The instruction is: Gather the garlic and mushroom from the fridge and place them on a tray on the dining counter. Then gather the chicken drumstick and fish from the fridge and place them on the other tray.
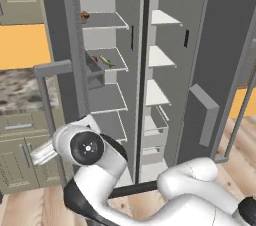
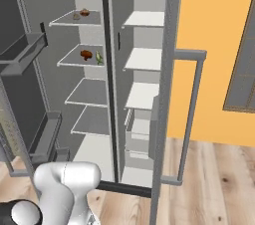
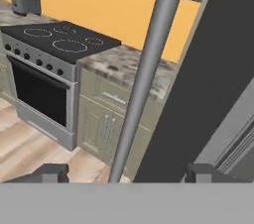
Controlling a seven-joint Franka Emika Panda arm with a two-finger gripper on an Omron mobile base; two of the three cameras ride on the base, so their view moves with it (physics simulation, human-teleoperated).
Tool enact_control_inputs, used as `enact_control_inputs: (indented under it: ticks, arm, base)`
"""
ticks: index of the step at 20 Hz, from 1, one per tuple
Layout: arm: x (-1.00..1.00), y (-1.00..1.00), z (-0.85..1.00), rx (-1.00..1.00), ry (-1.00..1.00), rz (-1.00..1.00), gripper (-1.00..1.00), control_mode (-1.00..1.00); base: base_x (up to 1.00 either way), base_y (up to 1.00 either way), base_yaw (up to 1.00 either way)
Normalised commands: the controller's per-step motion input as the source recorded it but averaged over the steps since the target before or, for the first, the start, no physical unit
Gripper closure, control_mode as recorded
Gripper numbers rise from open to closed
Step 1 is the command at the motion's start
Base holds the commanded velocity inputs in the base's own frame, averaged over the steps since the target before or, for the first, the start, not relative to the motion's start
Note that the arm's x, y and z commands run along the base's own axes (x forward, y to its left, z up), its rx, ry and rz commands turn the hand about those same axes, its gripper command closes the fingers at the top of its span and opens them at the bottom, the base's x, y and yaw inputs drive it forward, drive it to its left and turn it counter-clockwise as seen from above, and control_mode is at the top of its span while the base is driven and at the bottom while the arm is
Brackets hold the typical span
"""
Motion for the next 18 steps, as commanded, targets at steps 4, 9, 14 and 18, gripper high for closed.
enact_control_inputs:
  ticks: [4, 9, 14, 18]
  arm:
    - [-1.00, -0.44, 0.27, 0.14, -0.28, 0.05, -1.00, -1.00]
    - [-0.51, -0.95, 0.34, 0.19, -0.18, 0.04, -1.00, -1.00]
    - [0.04, -1.00, 0.20, 0.26, -0.04, 0.05, -1.00, -1.00]
    - [0.50, -1.00, 0.04, 0.31, 0.00, 0.09, -1.00, -1.00]
  base:
    - [0.00, 0.00, 0.00]
    - [0.00, 0.00, 0.00]
    - [0.00, 0.00, 0.00]
    - [0.00, 0.00, 0.00]
